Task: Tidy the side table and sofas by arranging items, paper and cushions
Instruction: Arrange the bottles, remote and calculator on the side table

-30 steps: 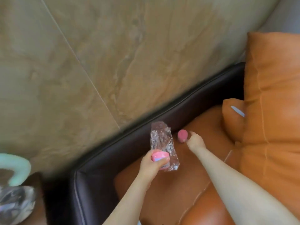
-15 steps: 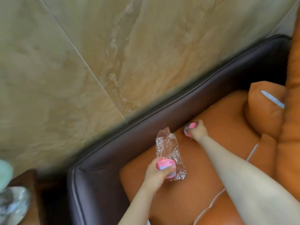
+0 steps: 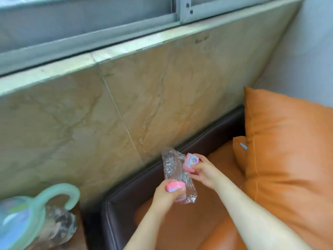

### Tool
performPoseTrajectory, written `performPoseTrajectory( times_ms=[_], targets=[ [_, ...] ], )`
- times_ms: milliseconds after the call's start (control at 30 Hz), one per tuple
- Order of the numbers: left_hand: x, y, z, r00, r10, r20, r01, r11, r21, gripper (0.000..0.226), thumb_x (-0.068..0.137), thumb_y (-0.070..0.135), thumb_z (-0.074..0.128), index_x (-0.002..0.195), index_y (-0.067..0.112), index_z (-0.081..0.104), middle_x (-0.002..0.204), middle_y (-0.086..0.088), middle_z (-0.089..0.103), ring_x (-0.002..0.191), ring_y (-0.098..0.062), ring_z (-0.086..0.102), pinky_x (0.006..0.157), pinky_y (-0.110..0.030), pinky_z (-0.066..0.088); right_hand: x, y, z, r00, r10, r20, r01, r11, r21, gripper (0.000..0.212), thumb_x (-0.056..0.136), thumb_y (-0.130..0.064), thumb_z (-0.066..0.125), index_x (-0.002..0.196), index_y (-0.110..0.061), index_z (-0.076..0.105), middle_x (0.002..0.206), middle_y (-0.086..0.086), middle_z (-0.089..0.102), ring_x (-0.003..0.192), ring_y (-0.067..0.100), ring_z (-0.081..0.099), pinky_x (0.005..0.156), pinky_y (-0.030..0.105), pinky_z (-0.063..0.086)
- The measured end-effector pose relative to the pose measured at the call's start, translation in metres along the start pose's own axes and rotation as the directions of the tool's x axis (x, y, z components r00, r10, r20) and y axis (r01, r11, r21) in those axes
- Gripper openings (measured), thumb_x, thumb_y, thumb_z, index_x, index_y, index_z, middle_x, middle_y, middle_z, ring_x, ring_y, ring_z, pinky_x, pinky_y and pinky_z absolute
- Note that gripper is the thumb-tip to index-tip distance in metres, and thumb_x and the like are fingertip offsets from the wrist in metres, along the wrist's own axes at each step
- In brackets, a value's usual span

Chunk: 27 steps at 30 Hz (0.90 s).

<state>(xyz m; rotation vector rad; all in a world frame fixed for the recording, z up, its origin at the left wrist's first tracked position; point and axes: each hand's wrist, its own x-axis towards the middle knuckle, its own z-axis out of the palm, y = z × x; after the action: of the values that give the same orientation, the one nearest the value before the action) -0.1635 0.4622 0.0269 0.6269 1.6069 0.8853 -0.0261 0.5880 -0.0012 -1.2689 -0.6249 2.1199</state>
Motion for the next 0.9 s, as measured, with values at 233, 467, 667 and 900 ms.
performPoseTrajectory(
  times_ms=[233, 467, 667, 900],
  targets=[
    [-0.093, 0.080, -0.032, 0.989, 0.147, 0.016, -0.148, 0.989, 0.007, 0.030, 0.079, 0.006, 0.073, 0.101, 0.019, 0.056, 0.096, -0.002, 0.059, 0.082, -0.013, 0.058, 0.056, -0.015, 0.049, -0.108, -0.078, 0.067, 0.983, -0.147, 0.109, 0.145, 0.989, 0.026, 0.024, 0.092, 0.002, 0.046, 0.106, -0.016, 0.055, 0.098, 0.010, 0.060, 0.084, 0.020, 0.060, 0.069, 0.031, 0.049],
    [-0.207, 0.123, -0.098, 0.951, 0.305, 0.049, -0.308, 0.948, 0.086, 0.041, 0.060, 0.008, 0.081, 0.089, 0.021, 0.056, 0.088, -0.001, 0.055, 0.075, -0.009, 0.056, 0.056, -0.018, 0.052, -0.229, -0.143, 0.180, 0.840, -0.363, 0.403, 0.416, 0.908, -0.051, 0.074, 0.043, -0.004, 0.089, 0.107, -0.016, 0.054, 0.088, 0.007, 0.066, 0.078, 0.020, 0.067, 0.067, 0.031, 0.056],
    [-0.294, 0.137, -0.160, 0.895, 0.446, -0.019, -0.437, 0.884, 0.167, 0.041, 0.061, 0.009, 0.082, 0.091, 0.021, 0.057, 0.087, -0.003, 0.059, 0.072, -0.011, 0.057, 0.061, -0.024, 0.054, -0.327, -0.132, 0.295, 0.732, -0.330, 0.596, 0.678, 0.449, -0.583, 0.060, 0.069, 0.025, 0.060, 0.109, -0.019, 0.053, 0.095, 0.007, 0.059, 0.072, 0.012, 0.062, 0.061, 0.020, 0.052],
    [-0.366, 0.148, -0.227, 0.839, 0.534, -0.102, -0.514, 0.840, 0.171, 0.040, 0.068, 0.001, 0.079, 0.099, 0.015, 0.057, 0.099, -0.011, 0.063, 0.081, -0.015, 0.062, 0.064, -0.020, 0.053, -0.392, -0.106, 0.373, 0.638, -0.318, 0.701, 0.717, -0.088, -0.692, 0.058, 0.069, 0.007, 0.068, 0.111, -0.032, 0.057, 0.095, -0.003, 0.064, 0.070, 0.002, 0.056, 0.066, 0.012, 0.048]
  ],
)
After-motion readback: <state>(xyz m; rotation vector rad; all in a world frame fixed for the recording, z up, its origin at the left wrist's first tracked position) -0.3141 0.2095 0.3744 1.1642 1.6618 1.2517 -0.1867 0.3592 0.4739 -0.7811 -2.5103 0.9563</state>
